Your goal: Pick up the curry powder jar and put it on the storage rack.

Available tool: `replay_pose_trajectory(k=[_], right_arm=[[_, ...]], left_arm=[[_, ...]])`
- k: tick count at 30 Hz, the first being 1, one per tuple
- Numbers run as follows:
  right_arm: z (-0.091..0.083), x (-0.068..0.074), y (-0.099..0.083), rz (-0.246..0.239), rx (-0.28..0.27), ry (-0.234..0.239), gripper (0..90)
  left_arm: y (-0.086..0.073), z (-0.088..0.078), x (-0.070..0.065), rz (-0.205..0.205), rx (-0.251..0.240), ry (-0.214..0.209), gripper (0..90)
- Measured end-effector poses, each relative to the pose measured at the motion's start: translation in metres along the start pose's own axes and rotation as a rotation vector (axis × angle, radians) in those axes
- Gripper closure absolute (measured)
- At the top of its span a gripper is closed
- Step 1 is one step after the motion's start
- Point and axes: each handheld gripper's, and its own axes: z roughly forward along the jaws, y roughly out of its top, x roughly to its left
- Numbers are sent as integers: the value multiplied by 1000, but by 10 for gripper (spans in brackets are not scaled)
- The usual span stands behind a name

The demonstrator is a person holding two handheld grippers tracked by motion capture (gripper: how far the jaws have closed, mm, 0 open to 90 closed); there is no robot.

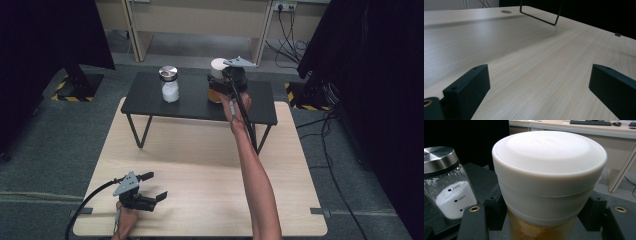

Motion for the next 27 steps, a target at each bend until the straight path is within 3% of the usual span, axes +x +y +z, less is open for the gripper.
replay_pose_trajectory(k=[10, 15, 17, 22, 27], right_arm=[[2, 0, -4, -11, -10, 3, 337], [0, -6, -2, 44, 11, 13, 159], [-6, -11, -4, 71, -5, 26, 120], [-29, -19, -5, 82, -28, 73, 56], [-63, -19, -15, 79, -81, 111, 38]], left_arm=[[0, 0, 0, -1, 1, 3, 25], [0, 0, 0, -1, 1, 3, 25], [0, 0, 0, -2, 2, 4, 25], [0, 0, -1, -3, 2, 4, 25], [0, 0, -1, 0, 0, 4, 25]])
